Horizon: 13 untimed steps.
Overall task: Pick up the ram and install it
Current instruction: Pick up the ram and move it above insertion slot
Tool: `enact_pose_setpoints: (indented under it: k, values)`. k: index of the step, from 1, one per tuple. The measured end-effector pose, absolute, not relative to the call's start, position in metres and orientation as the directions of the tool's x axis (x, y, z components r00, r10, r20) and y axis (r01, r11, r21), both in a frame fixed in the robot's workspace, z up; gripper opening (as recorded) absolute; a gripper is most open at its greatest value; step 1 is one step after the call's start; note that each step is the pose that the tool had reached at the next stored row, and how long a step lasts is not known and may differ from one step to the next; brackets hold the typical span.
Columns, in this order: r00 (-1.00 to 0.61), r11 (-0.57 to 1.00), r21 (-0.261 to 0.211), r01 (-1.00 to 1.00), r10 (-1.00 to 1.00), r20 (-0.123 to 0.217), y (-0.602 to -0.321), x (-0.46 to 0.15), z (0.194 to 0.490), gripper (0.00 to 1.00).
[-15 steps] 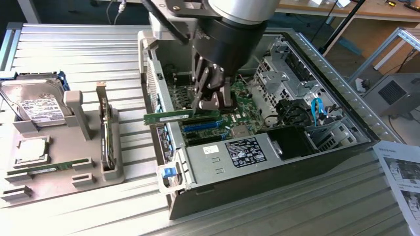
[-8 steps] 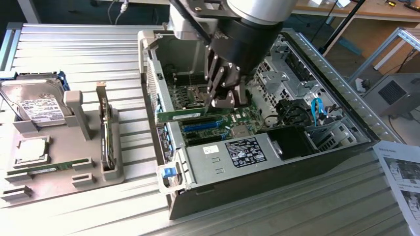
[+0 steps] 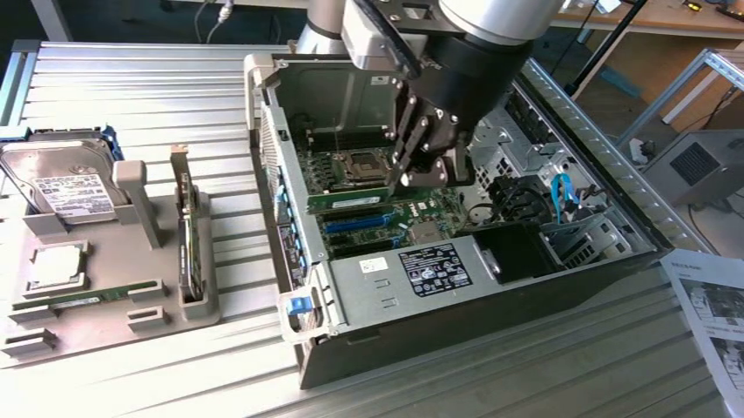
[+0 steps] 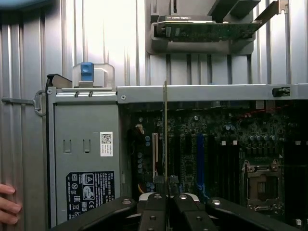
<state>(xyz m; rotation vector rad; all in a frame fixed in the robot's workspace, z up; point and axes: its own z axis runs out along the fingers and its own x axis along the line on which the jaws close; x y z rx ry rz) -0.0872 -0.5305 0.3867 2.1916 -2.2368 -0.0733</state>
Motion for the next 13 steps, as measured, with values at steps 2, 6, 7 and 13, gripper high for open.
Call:
enact_pose_setpoints:
  k: [2,6,7,13]
  values:
    - [-0.021,0.02,0.04,-0.999,-0.999,-0.026,-0.53,-0.082,0.387,0.12]
    - [-0.021,0.02,0.04,-0.999,-0.999,-0.026,-0.53,-0.072,0.387,0.12]
    - [-0.021,0.02,0.04,-0.999,-0.999,-0.026,-0.53,-0.07,0.387,0.12]
    - [-0.021,0.02,0.04,-0.999,-0.999,-0.026,-0.531,-0.054,0.387,0.12]
